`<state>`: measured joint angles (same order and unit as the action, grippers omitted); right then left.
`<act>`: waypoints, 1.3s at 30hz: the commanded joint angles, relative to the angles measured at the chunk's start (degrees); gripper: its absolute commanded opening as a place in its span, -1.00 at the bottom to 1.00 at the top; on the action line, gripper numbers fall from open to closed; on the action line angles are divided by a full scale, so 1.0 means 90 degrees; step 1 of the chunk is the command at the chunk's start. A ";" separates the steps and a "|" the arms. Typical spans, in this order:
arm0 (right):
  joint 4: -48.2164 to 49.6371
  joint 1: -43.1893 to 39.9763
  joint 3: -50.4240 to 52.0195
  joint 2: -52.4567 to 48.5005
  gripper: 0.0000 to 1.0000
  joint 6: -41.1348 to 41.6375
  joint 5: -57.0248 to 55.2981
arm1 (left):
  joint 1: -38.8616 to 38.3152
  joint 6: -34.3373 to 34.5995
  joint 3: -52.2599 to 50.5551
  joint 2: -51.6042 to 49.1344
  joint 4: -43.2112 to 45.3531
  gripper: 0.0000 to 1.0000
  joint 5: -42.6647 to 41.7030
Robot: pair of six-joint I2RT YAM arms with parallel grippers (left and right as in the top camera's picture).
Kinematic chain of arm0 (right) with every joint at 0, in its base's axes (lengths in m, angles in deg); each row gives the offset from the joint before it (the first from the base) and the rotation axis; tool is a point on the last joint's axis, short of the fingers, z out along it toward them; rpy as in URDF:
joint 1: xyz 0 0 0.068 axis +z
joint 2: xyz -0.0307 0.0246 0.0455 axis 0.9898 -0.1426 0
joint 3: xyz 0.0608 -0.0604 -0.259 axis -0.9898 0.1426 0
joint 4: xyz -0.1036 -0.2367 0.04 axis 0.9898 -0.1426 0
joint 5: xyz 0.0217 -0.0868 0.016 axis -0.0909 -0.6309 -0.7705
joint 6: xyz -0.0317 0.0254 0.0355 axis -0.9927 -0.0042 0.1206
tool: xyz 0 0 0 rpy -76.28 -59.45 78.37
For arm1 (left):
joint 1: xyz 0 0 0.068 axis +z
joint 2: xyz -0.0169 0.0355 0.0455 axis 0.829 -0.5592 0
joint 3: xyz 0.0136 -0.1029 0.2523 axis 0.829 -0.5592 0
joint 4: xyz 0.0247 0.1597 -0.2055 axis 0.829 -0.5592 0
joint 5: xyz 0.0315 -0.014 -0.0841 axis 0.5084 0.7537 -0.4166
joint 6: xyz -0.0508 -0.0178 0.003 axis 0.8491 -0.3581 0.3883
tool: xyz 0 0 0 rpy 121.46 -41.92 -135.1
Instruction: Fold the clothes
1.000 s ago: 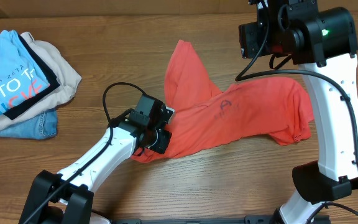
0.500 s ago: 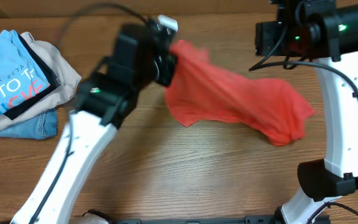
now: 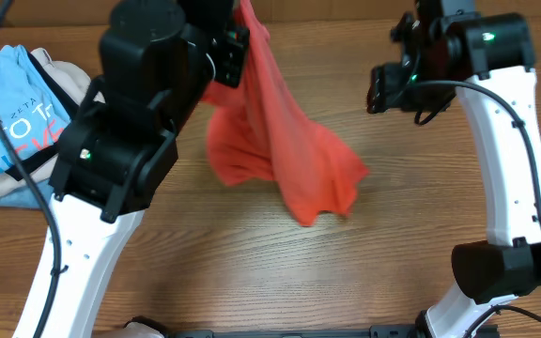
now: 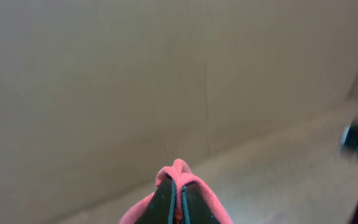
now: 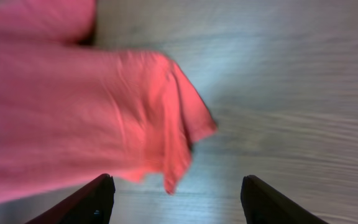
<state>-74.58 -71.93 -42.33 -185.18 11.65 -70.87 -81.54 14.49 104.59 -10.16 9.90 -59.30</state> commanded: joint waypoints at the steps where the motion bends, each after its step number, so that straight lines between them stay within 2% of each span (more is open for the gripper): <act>1: 0.0131 0.0022 0.0539 0.0080 0.41 -0.0323 0.0658 | -0.0046 -0.0296 0.0590 0.0080 0.0328 -0.92 0.0347; 6: 0.0476 0.0185 0.1435 0.0080 0.44 -0.0782 0.1396 | -0.0046 -0.0296 0.1008 0.0080 0.0772 -0.92 0.0466; 13: 0.1256 0.0884 0.2467 0.0080 0.53 -0.0821 0.1455 | -0.0046 -0.0299 0.1049 0.0080 0.1282 -0.92 0.0466; 26: 0.3179 0.1967 0.2985 0.0080 0.61 -0.0814 0.1637 | -0.0046 -0.0629 0.1073 0.0083 0.1579 -0.92 0.0627; 35: 0.4262 0.2008 0.2987 0.0080 0.64 -0.0743 0.0114 | -0.0046 -0.0923 0.1071 0.0233 0.1571 -0.92 0.0959; 39: 0.4524 0.1991 0.2990 0.0073 0.72 -0.0748 0.0022 | -0.0046 -0.0964 0.1071 0.0250 0.1547 -0.92 0.0959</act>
<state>-34.87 -53.70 -15.64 -185.18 4.74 -67.24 -81.54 7.34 112.57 -9.98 23.06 -52.20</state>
